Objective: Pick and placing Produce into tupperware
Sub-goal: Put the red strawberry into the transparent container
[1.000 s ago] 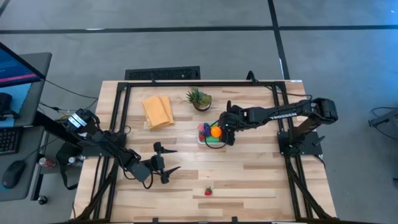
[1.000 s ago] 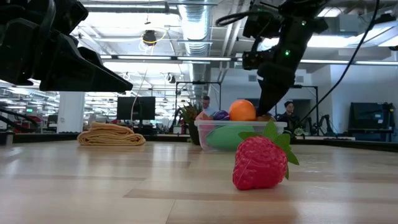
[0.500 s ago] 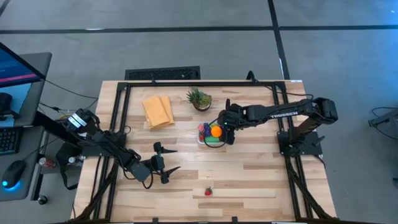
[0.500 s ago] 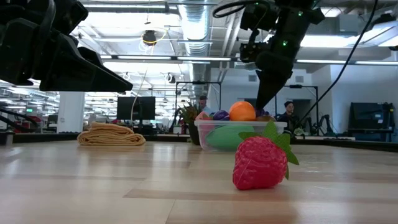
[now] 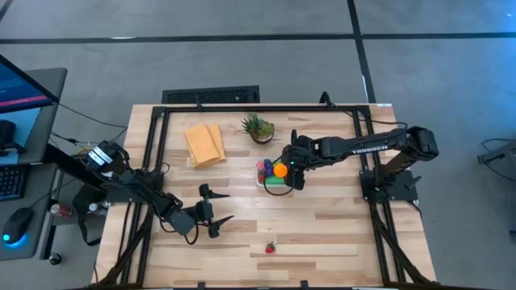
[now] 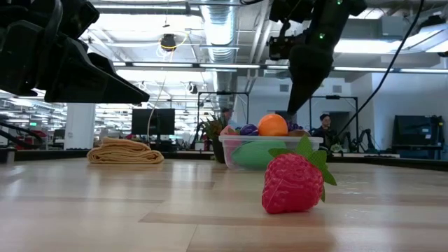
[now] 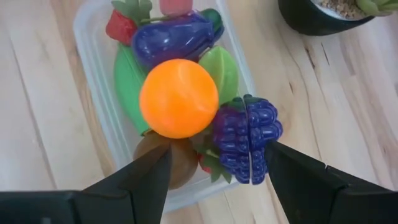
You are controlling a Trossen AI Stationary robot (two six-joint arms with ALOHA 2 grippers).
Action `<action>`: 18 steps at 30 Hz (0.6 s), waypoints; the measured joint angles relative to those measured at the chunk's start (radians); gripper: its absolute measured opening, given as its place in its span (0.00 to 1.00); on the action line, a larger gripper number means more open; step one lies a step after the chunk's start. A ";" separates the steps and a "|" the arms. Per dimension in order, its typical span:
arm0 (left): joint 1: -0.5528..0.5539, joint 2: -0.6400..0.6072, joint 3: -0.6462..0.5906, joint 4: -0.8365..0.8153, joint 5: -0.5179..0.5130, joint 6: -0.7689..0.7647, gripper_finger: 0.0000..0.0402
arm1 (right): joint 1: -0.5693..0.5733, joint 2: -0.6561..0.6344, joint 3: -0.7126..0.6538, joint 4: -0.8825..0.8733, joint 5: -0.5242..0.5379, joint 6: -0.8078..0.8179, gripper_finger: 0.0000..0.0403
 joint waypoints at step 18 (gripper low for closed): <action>0.000 0.000 0.000 0.000 0.000 0.001 0.84 | 0.306 0.000 0.149 -0.007 -0.152 0.012 0.62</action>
